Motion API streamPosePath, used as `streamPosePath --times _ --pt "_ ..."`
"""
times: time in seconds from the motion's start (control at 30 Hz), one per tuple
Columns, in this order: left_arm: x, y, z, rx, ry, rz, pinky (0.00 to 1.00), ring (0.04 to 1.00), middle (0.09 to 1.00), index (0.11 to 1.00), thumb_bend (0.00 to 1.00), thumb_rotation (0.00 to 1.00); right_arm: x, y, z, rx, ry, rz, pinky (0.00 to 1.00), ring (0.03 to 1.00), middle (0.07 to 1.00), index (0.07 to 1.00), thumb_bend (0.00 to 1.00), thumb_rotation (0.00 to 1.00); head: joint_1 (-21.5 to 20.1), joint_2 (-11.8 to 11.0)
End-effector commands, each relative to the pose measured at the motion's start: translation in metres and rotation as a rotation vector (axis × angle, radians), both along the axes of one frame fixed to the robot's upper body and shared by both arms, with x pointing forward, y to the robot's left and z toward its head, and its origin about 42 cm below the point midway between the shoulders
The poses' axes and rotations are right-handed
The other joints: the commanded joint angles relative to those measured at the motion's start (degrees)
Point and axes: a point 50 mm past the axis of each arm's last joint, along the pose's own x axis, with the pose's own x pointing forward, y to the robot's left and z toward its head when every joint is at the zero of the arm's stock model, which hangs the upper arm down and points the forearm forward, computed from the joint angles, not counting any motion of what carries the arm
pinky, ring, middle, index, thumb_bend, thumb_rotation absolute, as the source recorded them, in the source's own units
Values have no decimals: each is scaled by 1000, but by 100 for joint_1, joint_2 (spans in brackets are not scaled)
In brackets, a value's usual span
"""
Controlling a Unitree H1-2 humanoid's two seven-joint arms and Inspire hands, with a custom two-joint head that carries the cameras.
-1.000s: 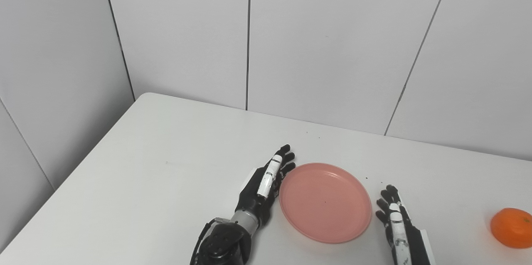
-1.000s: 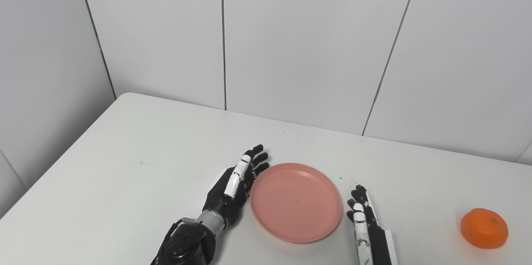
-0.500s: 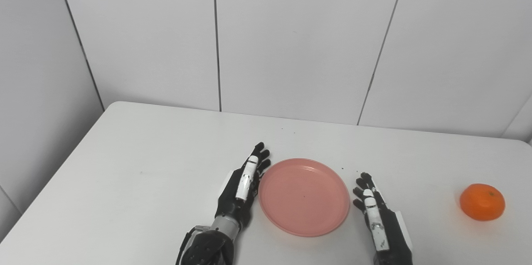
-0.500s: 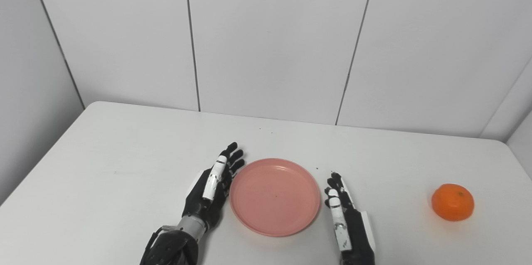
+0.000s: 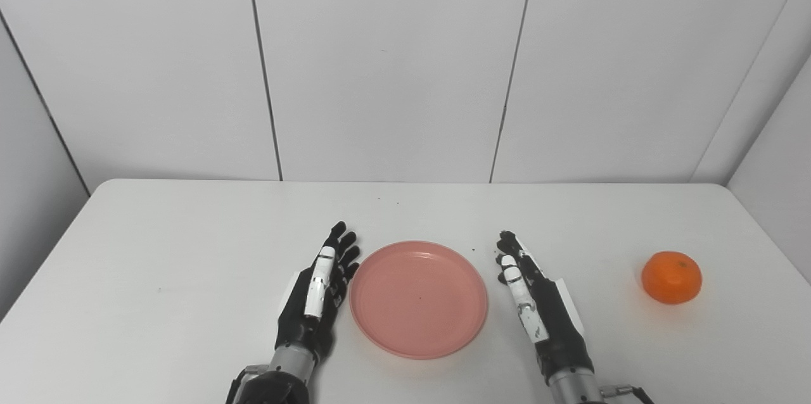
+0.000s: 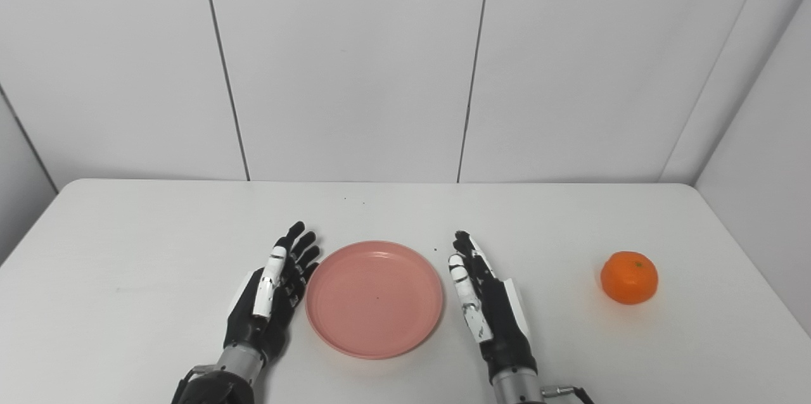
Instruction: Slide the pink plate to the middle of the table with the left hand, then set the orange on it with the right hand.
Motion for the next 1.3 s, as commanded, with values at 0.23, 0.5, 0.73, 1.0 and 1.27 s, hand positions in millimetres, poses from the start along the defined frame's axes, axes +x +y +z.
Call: streamPosePath --times 0.23,0.5,0.73,1.0,1.27 --pt "-1 27 -22 -17 4 -7 985 963 967 958 366 1000 11 -11 46 -162 -173 -68 834 894 905 895 291 1000 -804 -152" --pt "4 40 -25 -41 20 -3 986 965 973 968 343 1000 16 -29 68 -284 -253 -146 820 886 898 899 400 1000 -1191 -273" --pt "9 51 -30 -65 33 -5 997 971 978 977 328 1000 19 -46 79 -407 -284 -205 836 894 913 912 507 950 -1531 -364" --pt "11 59 -32 -73 40 -10 1000 983 987 988 314 1000 18 -58 91 -526 -314 -292 796 867 901 913 612 833 -1851 -498" --pt "12 60 -29 -53 45 1 1000 990 995 997 296 1000 21 -76 100 -612 -332 -408 763 850 891 926 693 730 -1933 -538"
